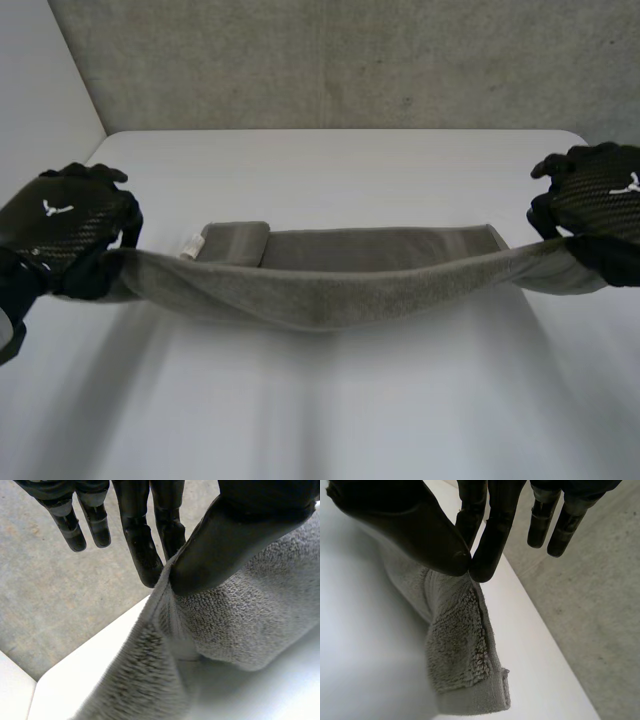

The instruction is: Fold the towel.

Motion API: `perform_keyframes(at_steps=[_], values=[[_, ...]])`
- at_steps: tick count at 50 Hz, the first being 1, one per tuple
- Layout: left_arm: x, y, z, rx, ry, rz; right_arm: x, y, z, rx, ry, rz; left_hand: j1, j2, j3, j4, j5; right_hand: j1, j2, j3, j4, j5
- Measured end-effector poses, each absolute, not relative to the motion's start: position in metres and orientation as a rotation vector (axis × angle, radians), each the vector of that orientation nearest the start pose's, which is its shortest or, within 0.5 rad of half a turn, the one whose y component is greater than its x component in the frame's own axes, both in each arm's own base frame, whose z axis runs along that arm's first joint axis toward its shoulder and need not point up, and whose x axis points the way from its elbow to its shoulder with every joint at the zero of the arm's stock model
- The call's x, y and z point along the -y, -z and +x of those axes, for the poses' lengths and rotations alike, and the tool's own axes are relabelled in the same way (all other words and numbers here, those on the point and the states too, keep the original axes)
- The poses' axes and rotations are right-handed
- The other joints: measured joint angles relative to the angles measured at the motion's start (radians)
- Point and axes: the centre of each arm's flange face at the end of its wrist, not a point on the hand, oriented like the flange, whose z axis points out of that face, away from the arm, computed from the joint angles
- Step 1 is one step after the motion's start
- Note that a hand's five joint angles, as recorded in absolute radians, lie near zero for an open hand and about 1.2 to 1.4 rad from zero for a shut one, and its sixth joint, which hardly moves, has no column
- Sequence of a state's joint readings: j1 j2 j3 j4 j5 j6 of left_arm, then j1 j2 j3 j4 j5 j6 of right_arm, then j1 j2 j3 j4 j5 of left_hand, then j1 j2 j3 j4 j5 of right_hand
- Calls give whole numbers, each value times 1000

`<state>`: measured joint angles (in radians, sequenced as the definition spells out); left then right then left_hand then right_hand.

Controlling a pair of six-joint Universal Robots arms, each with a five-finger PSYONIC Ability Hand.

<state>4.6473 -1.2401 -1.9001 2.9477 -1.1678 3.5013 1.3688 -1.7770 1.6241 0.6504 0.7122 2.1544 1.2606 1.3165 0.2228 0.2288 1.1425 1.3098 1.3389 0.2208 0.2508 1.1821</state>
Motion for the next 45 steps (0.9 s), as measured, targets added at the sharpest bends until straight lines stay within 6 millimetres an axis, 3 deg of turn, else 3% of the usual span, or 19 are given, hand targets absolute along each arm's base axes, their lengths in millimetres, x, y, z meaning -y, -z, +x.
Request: perform_keyframes(at_steps=[5,11,23,27,35,41,45], values=[[198,-288,-172,-2324,2105,908,211,-325,162,-1957,1825,-1547,0,0,0,0,0,0,0,0,0,0],[205,-285,-170,-2349,2103,919,216,-318,162,-1966,1792,-1556,0,0,0,0,0,0,0,0,0,0],[234,-257,-176,-2531,1971,963,234,-296,173,-1971,1684,-1641,0,0,0,0,0,0,0,0,0,0],[239,-263,-182,-2510,1997,995,237,-302,178,-1942,1734,-1641,0,0,0,0,0,0,0,0,0,0],[246,-296,-192,-2362,2156,1028,250,-329,183,-1852,1930,-1594,0,0,0,0,0,0,0,0,0,0],[284,-306,-204,-2304,2300,971,286,-327,196,-1769,2089,-1630,0,0,0,0,0,0,0,0,0,0],[329,-308,-220,-2248,2407,895,329,-331,221,-1664,2363,-1643,0,0,0,0,0,0,1,0,0,0]])
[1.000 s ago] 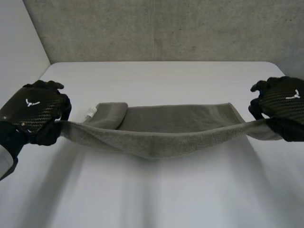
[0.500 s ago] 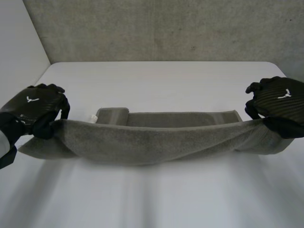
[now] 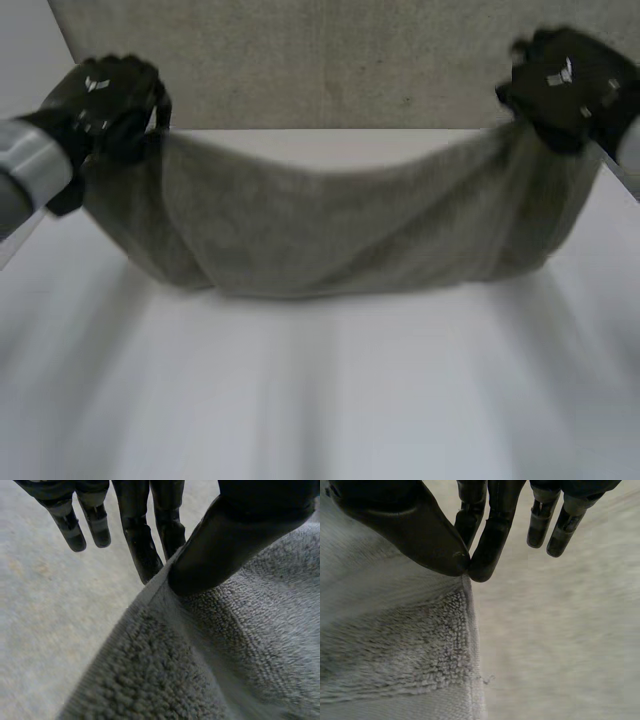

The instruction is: Fold the towel.

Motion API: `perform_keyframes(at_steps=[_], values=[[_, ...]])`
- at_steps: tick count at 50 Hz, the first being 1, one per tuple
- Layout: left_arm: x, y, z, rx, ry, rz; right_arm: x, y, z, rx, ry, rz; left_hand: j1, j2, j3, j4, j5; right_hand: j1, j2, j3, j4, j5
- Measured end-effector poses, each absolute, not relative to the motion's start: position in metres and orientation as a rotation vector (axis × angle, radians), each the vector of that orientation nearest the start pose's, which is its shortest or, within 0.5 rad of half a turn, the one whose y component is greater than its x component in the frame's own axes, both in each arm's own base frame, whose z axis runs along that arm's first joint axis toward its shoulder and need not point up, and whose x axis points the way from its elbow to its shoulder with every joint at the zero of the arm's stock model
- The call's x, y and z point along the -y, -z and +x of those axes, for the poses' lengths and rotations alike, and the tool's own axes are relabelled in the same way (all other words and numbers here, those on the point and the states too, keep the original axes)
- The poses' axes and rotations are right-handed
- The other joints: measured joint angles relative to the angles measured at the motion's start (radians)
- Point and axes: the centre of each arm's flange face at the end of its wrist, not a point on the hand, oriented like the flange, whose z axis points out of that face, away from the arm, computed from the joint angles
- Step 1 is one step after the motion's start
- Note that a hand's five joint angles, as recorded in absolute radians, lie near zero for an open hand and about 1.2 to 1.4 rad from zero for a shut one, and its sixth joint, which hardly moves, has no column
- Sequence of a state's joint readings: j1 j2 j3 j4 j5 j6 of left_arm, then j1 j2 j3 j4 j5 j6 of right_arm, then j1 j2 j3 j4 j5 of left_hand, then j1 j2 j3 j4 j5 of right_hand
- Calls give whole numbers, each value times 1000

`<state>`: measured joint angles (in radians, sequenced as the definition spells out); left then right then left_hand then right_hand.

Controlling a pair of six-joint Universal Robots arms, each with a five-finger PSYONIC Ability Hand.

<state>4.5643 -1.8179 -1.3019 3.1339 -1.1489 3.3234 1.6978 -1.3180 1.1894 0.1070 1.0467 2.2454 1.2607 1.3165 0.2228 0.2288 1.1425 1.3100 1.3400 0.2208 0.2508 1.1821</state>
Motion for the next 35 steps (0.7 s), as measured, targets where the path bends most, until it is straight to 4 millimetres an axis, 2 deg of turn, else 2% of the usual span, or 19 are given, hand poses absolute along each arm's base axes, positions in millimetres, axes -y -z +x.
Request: perform_keyframes(at_steps=[4,6,9,11,14,16,19,23,25,28,30,35], values=[[361,-323,-234,-2137,2513,816,355,-357,238,-1497,2663,-1559,0,0,0,0,0,0,3,0,0,0],[370,-344,-242,-2032,2611,767,361,-384,244,-1357,2825,-1443,0,0,0,0,0,0,3,0,0,0],[368,-376,-246,-1892,2749,718,358,-408,245,-1243,2897,-1308,0,0,0,0,0,0,3,0,0,0],[362,-393,-246,-1819,2821,700,356,-416,243,-1208,2892,-1246,0,0,0,0,0,0,3,0,0,0],[350,-415,-242,-1708,2929,696,353,-417,239,-1203,2838,-1180,0,0,0,0,0,0,3,0,0,0],[344,-419,-238,-1678,2962,711,353,-411,236,-1228,2799,-1168,0,0,0,0,0,0,3,0,0,0],[340,-411,-234,-1695,2963,749,352,-394,232,-1303,2728,-1173,0,0,0,0,0,0,3,0,0,0],[339,-384,-232,-1806,2904,787,349,-363,228,-1427,2630,-1200,0,0,0,0,0,0,3,0,0,0],[338,-359,-230,-1911,2835,802,345,-342,225,-1514,2562,-1217,0,0,0,0,0,0,3,0,0,0],[336,-333,-228,-2014,2749,817,340,-325,220,-1593,2500,-1231,0,0,0,0,0,0,3,0,0,0],[331,-308,-224,-2100,2652,842,334,-309,212,-1671,2440,-1241,0,0,0,0,0,0,3,0,0,0],[316,-271,-212,-2196,2481,927,318,-283,199,-1786,2300,-1271,0,0,0,0,0,0,3,0,0,0]])
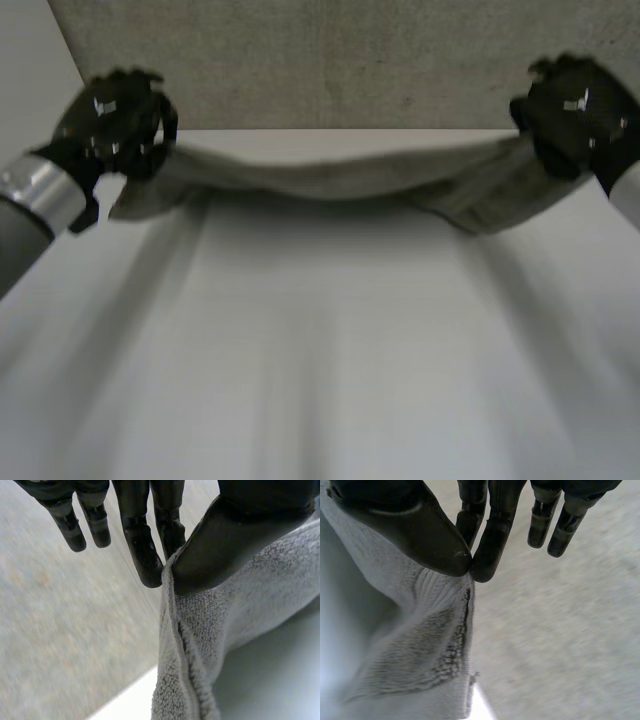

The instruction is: Fold the towel.

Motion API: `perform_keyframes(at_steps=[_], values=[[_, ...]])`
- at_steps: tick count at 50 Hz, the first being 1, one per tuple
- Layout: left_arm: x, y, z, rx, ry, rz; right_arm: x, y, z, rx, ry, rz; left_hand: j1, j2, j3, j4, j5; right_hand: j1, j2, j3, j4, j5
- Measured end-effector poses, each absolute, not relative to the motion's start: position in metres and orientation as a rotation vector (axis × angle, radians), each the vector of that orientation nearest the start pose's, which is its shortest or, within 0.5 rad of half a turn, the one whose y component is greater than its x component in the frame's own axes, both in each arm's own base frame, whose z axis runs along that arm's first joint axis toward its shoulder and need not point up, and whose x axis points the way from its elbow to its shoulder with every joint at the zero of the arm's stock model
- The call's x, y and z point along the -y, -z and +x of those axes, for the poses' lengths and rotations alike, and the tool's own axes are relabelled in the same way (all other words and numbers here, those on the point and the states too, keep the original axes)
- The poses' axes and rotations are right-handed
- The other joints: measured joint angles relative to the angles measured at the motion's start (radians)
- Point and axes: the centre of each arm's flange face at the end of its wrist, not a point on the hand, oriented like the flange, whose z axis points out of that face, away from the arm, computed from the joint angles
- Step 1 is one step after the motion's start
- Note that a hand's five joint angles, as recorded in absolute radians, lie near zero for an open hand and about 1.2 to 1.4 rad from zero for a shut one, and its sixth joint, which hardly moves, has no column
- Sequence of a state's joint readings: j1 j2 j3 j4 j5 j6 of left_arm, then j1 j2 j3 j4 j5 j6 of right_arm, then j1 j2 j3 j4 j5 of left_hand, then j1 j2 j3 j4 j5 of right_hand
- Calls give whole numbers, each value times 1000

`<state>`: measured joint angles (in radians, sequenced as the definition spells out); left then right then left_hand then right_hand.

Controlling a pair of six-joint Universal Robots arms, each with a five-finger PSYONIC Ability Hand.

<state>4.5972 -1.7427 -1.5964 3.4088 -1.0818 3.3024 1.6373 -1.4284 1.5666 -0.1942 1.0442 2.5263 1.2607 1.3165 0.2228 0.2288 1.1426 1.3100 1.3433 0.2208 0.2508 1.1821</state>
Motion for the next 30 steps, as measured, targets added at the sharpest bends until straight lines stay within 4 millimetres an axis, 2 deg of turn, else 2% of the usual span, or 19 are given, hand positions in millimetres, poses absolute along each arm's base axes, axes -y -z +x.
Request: perform_keyframes(at_steps=[5,10,13,16,21,25,30], values=[[292,-242,-197,-2269,2331,1023,288,-253,192,-1856,2096,-1354,0,0,0,0,0,0,0,0,0,0],[270,-238,-186,-2316,2268,1039,260,-245,184,-1899,1969,-1426,0,0,0,0,0,0,0,0,0,0],[259,-246,-180,-2324,2261,1028,244,-250,180,-1914,1921,-1453,0,0,0,0,0,0,0,0,0,0],[245,-262,-174,-2310,2279,1024,225,-268,178,-1900,1889,-1466,0,0,0,0,0,0,0,0,0,0],[228,-283,-169,-2277,2318,1047,211,-296,171,-1860,1892,-1449,0,0,0,0,0,0,0,0,0,0],[221,-291,-170,-2264,2339,1082,211,-306,167,-1834,1897,-1440,0,0,0,0,0,0,0,0,0,0],[225,-285,-171,-2311,2325,1111,224,-302,165,-1825,1876,-1439,0,0,0,0,0,0,0,0,0,0]])
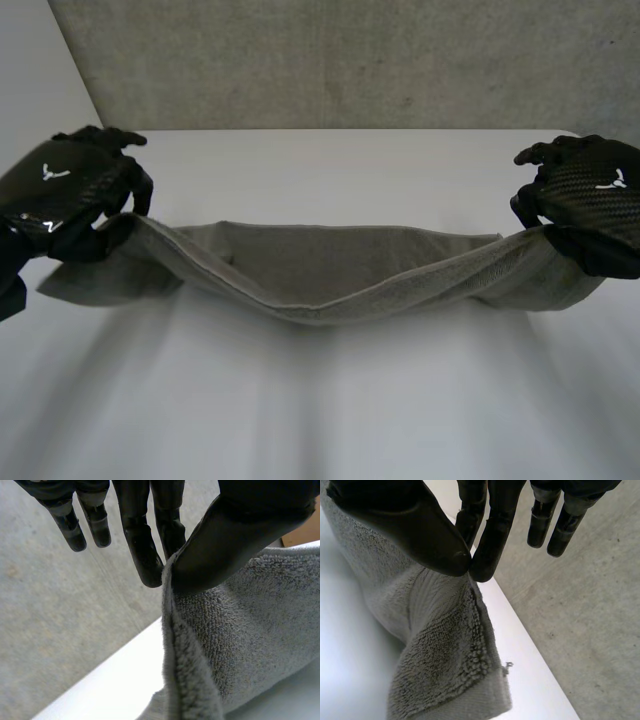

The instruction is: Fold the towel.

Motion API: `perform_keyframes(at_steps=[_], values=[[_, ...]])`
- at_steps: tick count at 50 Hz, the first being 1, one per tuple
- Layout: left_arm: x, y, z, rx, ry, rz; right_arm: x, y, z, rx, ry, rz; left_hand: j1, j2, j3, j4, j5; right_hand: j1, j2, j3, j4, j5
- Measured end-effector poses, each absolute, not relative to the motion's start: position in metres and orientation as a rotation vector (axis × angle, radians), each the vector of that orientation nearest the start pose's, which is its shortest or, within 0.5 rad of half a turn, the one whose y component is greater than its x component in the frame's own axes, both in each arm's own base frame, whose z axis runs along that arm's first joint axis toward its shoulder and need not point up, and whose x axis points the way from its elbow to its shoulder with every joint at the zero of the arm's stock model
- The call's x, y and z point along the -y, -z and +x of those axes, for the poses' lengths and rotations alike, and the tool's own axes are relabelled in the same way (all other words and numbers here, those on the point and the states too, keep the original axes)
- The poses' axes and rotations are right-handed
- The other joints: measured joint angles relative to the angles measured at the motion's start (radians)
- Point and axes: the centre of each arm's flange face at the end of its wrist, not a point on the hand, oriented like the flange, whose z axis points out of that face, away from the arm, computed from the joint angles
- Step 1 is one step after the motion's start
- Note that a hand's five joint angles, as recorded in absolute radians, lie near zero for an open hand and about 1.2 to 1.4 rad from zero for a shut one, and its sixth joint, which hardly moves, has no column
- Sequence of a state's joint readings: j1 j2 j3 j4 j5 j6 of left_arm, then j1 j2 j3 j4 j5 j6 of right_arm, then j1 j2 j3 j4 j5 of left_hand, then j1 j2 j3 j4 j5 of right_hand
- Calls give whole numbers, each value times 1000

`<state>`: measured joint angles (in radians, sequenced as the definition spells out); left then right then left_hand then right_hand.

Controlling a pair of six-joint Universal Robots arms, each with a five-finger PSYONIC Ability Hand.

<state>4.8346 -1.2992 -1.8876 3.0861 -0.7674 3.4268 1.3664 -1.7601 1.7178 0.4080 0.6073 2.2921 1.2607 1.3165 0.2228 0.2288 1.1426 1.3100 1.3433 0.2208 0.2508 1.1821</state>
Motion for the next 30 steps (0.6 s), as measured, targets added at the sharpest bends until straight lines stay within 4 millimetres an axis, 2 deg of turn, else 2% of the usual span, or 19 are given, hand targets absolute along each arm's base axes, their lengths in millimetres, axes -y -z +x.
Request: perform_keyframes(at_steps=[7,9,19,24,30], values=[[258,-254,-185,-2470,2228,1155,264,-273,173,-1865,1825,-1483,0,0,0,0,0,0,0,0,0,0],[275,-239,-192,-2511,2177,1149,278,-260,181,-1891,1810,-1510,0,0,0,0,0,0,0,0,0,0],[348,-190,-216,-2481,2036,1098,327,-215,214,-1930,1862,-1554,0,0,0,0,0,0,0,0,0,0],[369,-175,-225,-2458,2026,1107,345,-200,225,-1932,1968,-1515,0,0,0,0,0,0,0,0,0,0],[383,-162,-233,-2428,2045,1112,358,-183,233,-1941,2024,-1489,0,0,0,0,0,0,0,0,0,0]])
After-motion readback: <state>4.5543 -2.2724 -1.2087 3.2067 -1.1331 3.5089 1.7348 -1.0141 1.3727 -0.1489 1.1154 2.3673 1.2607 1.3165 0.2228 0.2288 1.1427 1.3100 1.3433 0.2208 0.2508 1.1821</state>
